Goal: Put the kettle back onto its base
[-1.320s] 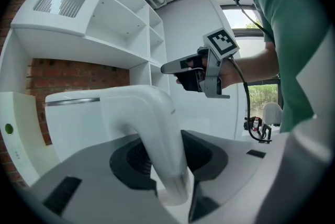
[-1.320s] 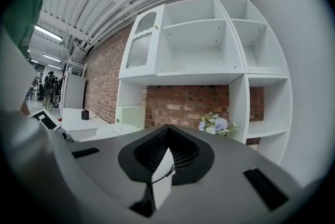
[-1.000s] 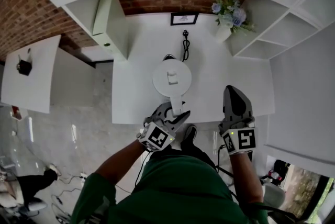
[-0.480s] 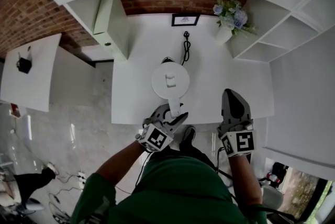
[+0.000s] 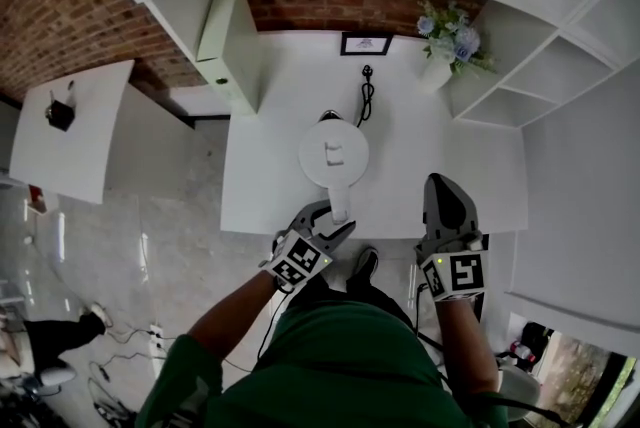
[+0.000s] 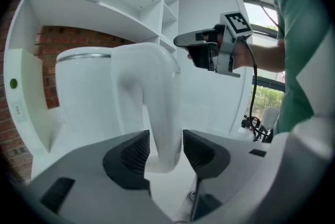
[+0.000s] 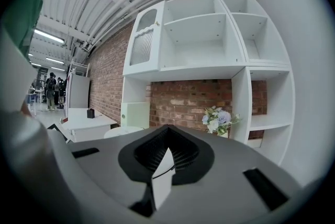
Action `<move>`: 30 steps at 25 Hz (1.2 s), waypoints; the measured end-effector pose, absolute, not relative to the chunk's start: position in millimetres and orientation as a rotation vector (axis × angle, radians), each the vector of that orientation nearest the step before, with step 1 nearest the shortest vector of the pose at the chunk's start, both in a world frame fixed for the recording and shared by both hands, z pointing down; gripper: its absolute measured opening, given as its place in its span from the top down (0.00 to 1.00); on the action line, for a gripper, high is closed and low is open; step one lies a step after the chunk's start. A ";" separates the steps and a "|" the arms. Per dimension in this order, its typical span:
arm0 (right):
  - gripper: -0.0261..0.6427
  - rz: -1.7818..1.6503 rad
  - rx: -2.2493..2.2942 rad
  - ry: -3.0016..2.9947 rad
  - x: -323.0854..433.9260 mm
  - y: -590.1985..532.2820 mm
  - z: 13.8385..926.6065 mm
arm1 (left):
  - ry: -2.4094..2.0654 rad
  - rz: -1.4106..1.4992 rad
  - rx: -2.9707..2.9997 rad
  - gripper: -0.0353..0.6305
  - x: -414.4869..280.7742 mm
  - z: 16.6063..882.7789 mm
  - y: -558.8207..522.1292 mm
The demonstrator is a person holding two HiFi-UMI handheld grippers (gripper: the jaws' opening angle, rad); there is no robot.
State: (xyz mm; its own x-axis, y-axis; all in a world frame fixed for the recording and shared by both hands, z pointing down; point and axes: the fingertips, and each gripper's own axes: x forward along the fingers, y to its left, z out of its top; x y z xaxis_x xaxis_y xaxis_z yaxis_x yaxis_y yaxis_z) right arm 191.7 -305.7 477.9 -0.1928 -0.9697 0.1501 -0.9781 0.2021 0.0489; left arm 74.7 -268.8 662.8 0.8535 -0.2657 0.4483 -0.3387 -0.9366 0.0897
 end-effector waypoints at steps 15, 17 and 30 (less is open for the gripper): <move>0.94 0.075 1.830 -2.412 184.0 -315.8 460.0 | -0.806 0.590 3.005 0.62 -12.8 553.3 -281.0; 0.94 0.057 1.827 -2.433 181.8 -318.8 451.5 | -1.009 0.512 2.967 0.63 -28.6 520.8 -304.0; 0.94 -0.116 1.850 -2.532 181.5 -332.9 372.3 | -1.503 0.135 2.750 0.75 -50.0 395.8 -378.7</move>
State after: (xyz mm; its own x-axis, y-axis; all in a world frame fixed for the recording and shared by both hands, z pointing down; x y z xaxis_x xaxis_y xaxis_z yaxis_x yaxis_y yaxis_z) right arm 181.5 -332.9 372.3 -0.3049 -0.9515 -0.0408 -0.9513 0.3022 0.0614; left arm -50.0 -378.7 395.8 0.5372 -0.8399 0.0777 -0.8403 -0.5409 -0.0370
